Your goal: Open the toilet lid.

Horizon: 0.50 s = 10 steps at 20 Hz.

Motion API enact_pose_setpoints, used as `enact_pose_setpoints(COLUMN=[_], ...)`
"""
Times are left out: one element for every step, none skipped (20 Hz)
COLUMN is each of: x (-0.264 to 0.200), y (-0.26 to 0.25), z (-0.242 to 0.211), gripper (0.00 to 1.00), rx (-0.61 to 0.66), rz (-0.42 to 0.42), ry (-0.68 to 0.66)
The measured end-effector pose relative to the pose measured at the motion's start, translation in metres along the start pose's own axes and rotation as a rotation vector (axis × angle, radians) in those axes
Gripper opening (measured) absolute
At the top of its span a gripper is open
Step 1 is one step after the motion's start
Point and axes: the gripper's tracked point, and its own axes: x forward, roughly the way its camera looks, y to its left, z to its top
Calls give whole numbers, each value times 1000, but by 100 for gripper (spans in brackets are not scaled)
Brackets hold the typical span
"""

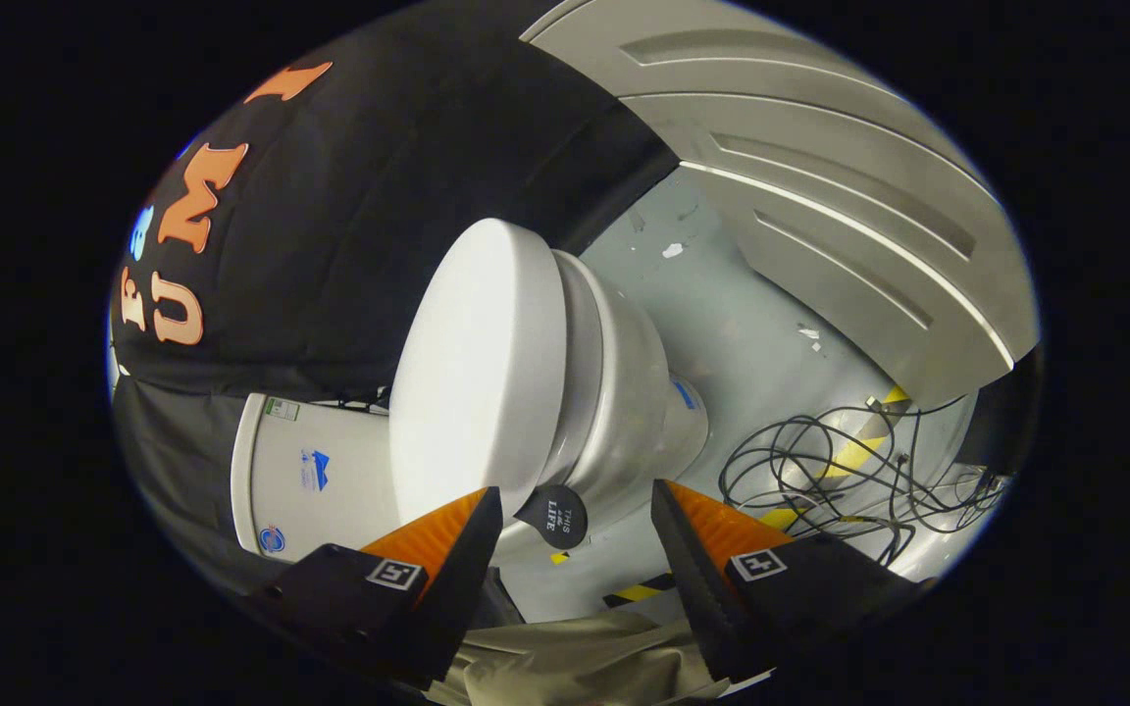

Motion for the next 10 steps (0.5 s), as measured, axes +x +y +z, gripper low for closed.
enact_pose_setpoints(x=[4, 6, 9, 12, 17, 20, 23, 25, 27, 29], y=[-1, -4, -4, -3, -4, -6, -8, -8, -6, -2], z=[-3, -7, -11, -12, -12, -14, -17, -21, -25, -26], gripper=[98, 97, 96, 92, 88, 84, 80, 76, 76, 76], rx=[3, 4, 7, 13, 20, 19, 20, 24, 32, 41], rz=[-4, -3, 3, 2, 7, 8, 3, 12, 21, 52], ry=[8, 25, 39, 38, 42, 50, 59, 71, 84, 86])
